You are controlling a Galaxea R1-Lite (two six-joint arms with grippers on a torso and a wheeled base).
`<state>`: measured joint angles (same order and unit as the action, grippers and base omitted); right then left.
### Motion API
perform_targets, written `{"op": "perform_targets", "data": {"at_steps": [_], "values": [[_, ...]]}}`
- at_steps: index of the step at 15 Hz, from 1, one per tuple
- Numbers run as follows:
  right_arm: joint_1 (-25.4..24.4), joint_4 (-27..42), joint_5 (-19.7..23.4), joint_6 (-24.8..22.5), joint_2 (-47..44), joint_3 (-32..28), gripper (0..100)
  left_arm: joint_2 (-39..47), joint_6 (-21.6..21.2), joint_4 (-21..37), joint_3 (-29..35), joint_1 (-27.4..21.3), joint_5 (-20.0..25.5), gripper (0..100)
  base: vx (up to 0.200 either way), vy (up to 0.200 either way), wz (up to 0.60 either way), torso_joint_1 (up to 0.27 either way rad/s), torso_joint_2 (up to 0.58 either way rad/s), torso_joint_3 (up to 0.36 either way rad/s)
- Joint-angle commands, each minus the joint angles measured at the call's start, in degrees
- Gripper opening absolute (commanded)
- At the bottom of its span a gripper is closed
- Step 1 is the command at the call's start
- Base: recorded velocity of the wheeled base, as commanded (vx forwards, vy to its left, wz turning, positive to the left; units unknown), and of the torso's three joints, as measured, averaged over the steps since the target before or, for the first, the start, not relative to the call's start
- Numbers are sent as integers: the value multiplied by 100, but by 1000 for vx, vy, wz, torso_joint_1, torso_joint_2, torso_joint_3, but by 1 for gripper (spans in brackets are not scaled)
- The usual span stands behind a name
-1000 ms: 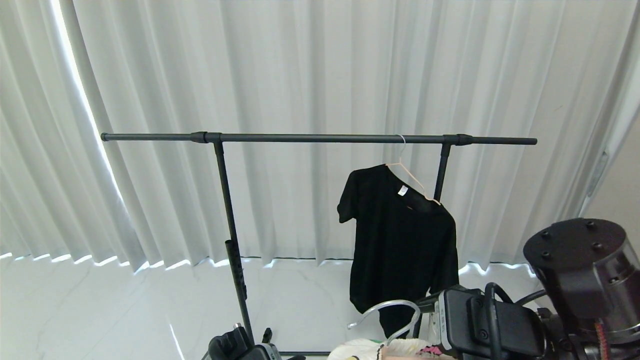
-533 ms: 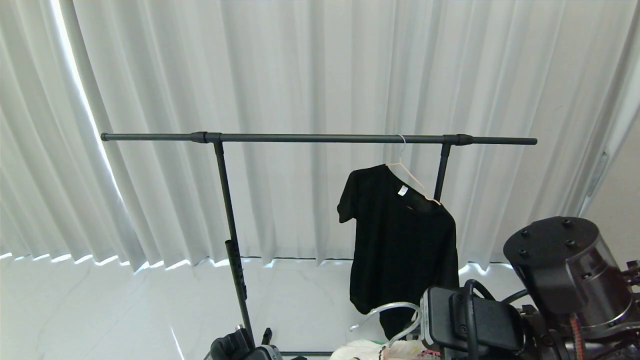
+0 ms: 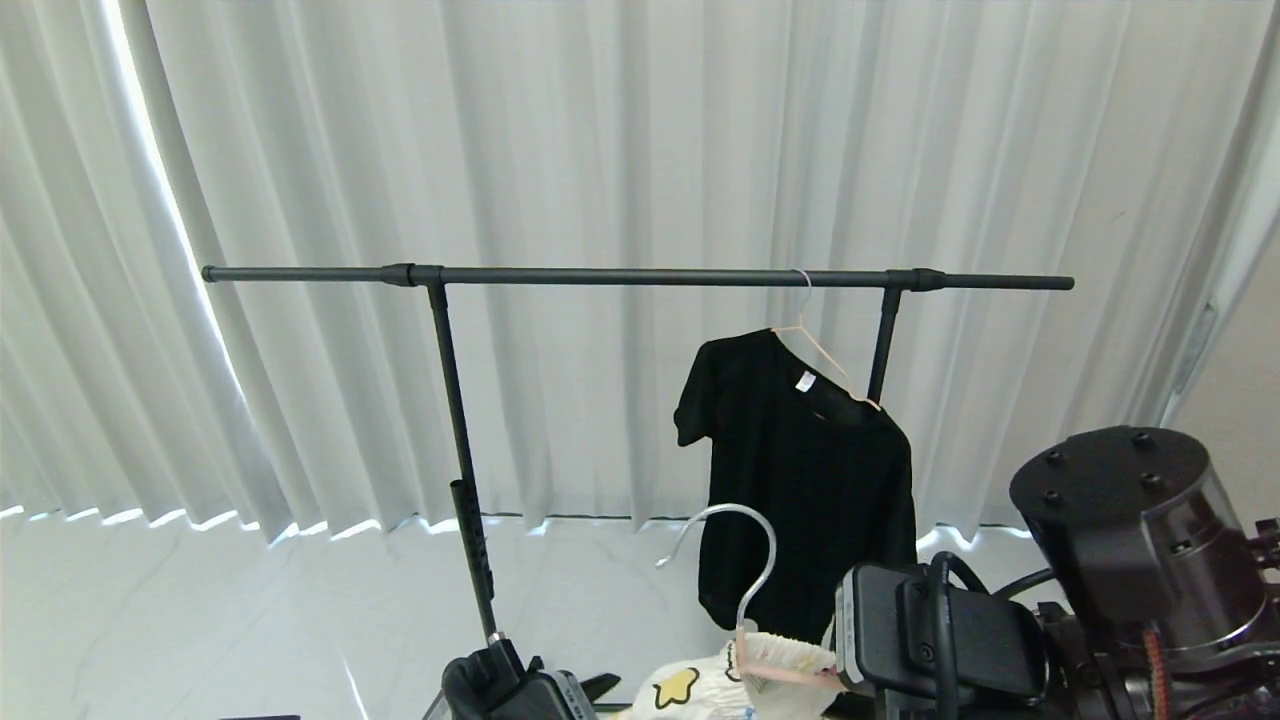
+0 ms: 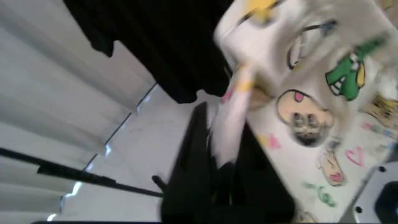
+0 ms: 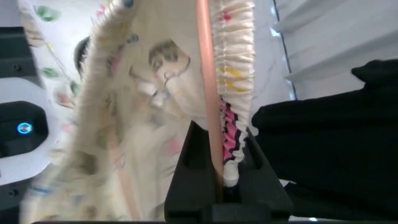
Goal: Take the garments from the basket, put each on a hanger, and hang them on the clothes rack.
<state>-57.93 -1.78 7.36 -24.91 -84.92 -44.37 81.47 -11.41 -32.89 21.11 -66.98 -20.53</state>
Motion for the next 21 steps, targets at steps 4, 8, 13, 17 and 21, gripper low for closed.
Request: {"op": "perform_targets", "data": {"at_steps": [4, 8, 13, 17, 21], "values": [[133, -226, -7, -568, 485, 122, 0, 264, 7, -499, -20, 484, -206, 100, 0, 0, 0, 0, 0, 0], [695, -446, -16, -876, 995, 509, 0, 141, 7, -657, -160, 1037, -276, 100, 0, 0, 0, 0, 0, 0], [1478, -455, 28, -876, 1566, 1045, 0, -96, -10, -657, -477, 1116, -294, 100, 0, 0, 0, 0, 0, 0], [1442, -446, 450, -964, 1856, 1115, 0, -26, 51, -657, -1171, 1380, -285, 100, 0, 0, 0, 0, 0, 0], [1363, -446, 758, -1412, 1874, 1089, 0, 115, 262, -666, -1101, 1653, -250, 100, 0, 0, 0, 0, 0, 0]]}}
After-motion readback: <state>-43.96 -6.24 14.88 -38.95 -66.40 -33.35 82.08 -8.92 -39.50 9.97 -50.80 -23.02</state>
